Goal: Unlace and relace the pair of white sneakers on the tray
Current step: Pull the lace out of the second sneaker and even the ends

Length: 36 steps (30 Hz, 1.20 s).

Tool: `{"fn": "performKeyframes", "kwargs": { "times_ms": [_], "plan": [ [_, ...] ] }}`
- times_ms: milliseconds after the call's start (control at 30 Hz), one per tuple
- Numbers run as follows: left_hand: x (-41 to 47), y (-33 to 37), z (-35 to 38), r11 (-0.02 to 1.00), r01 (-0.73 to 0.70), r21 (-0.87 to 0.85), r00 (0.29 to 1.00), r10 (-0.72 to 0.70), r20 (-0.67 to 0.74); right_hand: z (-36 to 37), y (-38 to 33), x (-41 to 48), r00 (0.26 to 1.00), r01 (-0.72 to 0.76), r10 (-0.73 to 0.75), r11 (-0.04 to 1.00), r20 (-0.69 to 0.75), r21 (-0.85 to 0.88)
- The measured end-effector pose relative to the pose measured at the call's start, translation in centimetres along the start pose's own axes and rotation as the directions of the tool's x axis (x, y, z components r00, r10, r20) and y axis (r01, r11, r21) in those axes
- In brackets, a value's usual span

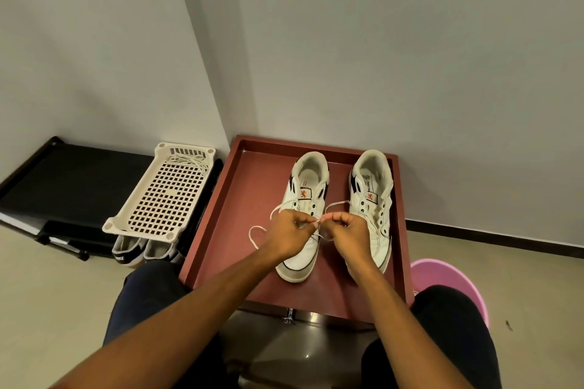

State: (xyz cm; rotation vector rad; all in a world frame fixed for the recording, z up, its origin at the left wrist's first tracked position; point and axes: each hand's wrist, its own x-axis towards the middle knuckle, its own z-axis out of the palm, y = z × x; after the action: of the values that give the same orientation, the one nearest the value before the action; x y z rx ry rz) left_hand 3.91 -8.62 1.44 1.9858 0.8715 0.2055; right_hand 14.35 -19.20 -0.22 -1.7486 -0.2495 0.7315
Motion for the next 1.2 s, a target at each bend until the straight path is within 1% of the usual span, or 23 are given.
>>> {"fn": "performKeyframes", "kwargs": {
  "times_ms": [67, 100, 167, 200, 233, 333, 433, 467, 533, 600, 667, 733, 767, 800, 867, 967, 1100, 1200],
  "plan": [
    [0.0, 0.3, 0.5, 0.997, 0.068, -0.024, 0.994, -0.070, -0.088, -0.1, 0.1, 0.1, 1.000, 0.003, -0.003, 1.000, -0.008, 0.016],
    [0.1, 0.3, 0.5, 0.990, 0.113, -0.083, 0.985, -0.122, -0.123, -0.1, 0.2, 0.1, 1.000, 0.000, 0.000, 1.000, -0.010, 0.021],
    [0.1, 0.1, -0.3, 0.937, 0.195, -0.289, 0.965, -0.236, -0.113, -0.3, 0.1, -0.1, 1.000, -0.015, 0.015, 0.999, -0.007, 0.038],
    [-0.1, -0.2, -0.9, 0.905, 0.224, -0.362, 0.956, -0.277, -0.098, -0.4, 0.1, -0.1, 1.000, -0.019, 0.019, 0.999, -0.006, 0.034],
    [-0.5, -0.7, -1.8, 0.894, 0.232, -0.384, 0.950, -0.293, -0.105, -0.3, 0.1, -0.2, 1.000, -0.019, 0.019, 0.999, 0.001, 0.028],
    [-1.6, -3.2, -4.9, 0.916, 0.233, -0.326, 0.940, -0.298, -0.166, -0.1, 0.3, -0.1, 1.000, -0.008, 0.008, 1.000, 0.025, -0.022],
    [-2.5, -5.6, -7.8, 0.929, 0.281, -0.242, 0.923, -0.330, -0.196, 0.7, 0.4, -0.3, 0.999, 0.014, -0.011, 0.998, 0.036, -0.068],
    [-2.6, -6.2, -8.5, 0.936, 0.308, -0.168, 0.918, -0.339, -0.208, 1.0, 0.4, -0.4, 0.999, 0.033, -0.028, 0.994, 0.045, -0.101],
    [-2.5, -6.8, -9.4, 0.947, 0.318, 0.050, 0.929, -0.301, -0.215, 1.6, 0.6, -0.7, 0.996, 0.083, -0.074, 0.979, 0.056, -0.185],
    [-2.1, -6.7, -9.6, 0.927, 0.271, 0.259, 0.956, -0.228, -0.184, 2.1, 0.8, -1.0, 0.992, 0.120, -0.106, 0.955, 0.066, -0.270],
    [-1.3, -6.2, -9.2, 0.898, 0.210, 0.386, 0.974, -0.156, -0.167, 2.5, 1.0, -1.3, 0.991, 0.136, -0.122, 0.939, 0.061, -0.315],
    [-0.3, -4.8, -8.2, 0.904, 0.141, 0.404, 0.982, -0.075, -0.175, 2.5, 0.8, -1.6, 0.991, 0.135, -0.130, 0.927, 0.038, -0.349],
    [0.1, -3.8, -7.7, 0.919, 0.108, 0.380, 0.985, -0.047, -0.166, 2.5, 0.7, -1.6, 0.990, 0.138, -0.139, 0.918, 0.024, -0.371],
    [0.6, -2.8, -7.0, 0.938, 0.100, 0.333, 0.988, -0.053, -0.147, 2.4, 0.7, -1.5, 0.989, 0.144, -0.150, 0.907, 0.016, -0.395],
    [1.5, -1.1, -5.8, 0.953, 0.140, 0.267, 0.989, -0.120, -0.092, 2.2, 0.8, -1.5, 0.986, 0.155, -0.169, 0.879, 0.010, -0.451],
    [3.2, 0.4, -4.3, 0.925, 0.165, 0.343, 0.986, -0.160, -0.042, 2.4, 0.7, -1.4, 0.975, 0.190, -0.220, 0.823, 0.007, -0.536],
    [5.0, 1.1, -3.5, 0.878, 0.208, 0.430, 0.977, -0.211, -0.041, 3.1, 0.0, -1.5, 0.948, 0.264, -0.315, 0.710, 0.041, -0.653],
    [5.8, 1.5, -3.3, 0.870, 0.220, 0.442, 0.972, -0.234, -0.024, 3.6, -0.1, -1.3, 0.930, 0.291, -0.364, 0.634, 0.056, -0.717]
  ]
}}
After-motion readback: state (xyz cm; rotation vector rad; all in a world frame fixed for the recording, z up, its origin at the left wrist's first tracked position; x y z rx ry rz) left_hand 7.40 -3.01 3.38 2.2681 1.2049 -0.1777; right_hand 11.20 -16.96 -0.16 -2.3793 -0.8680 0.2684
